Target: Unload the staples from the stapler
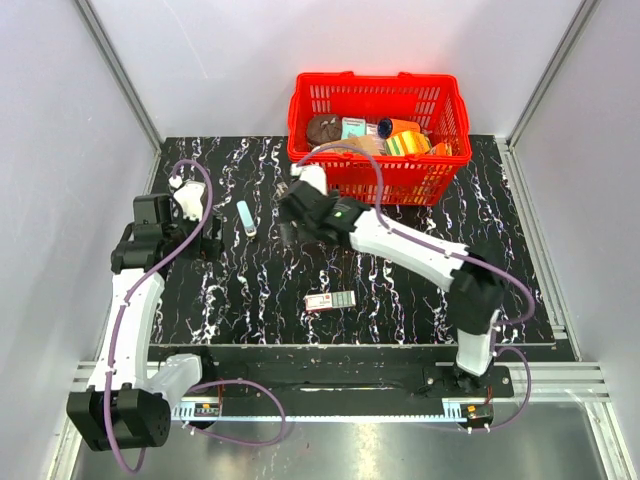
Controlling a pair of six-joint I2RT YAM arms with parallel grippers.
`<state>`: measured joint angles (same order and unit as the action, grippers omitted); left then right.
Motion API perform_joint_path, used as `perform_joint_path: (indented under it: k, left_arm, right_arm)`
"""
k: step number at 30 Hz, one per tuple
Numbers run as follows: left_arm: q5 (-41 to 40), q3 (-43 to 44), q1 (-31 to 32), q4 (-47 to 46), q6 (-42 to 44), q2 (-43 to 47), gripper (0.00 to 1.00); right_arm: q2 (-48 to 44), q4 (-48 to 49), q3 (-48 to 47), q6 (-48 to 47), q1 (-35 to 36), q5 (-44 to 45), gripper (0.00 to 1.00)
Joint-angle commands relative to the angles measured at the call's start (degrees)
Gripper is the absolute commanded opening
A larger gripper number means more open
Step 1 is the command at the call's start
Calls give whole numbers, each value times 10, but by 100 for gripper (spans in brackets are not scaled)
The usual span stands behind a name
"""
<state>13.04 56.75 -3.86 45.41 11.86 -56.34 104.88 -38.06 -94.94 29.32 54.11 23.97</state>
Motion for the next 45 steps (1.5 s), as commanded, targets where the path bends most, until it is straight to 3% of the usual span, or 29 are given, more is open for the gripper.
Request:
perform_joint_path:
  k: [1, 4, 11, 16, 28, 45]
  left_arm:
    - [-34, 24, -5, -23, -28, -17, 99]
    - [-41, 35, -19, -27, -38, -34, 99]
    - [123, 65, -157, 33, -25, -61, 99]
    - [124, 47, -207, 51, 20, -69, 99]
    - [144, 25, -230, 71, 55, -76, 99]
    - [155, 13, -230, 60, 67, -93, 99]
  right_arm:
    - [60, -34, -82, -5, 21, 16, 99]
    - [85, -9, -102, 1, 22, -3, 100]
    - [185, 5, -201, -6, 21, -25, 99]
    - [264, 11, -283, -11, 22, -45, 97]
    - [409, 47, -457, -58, 26, -67, 92]
    - [489, 189, -485, -145, 26, -70, 84]
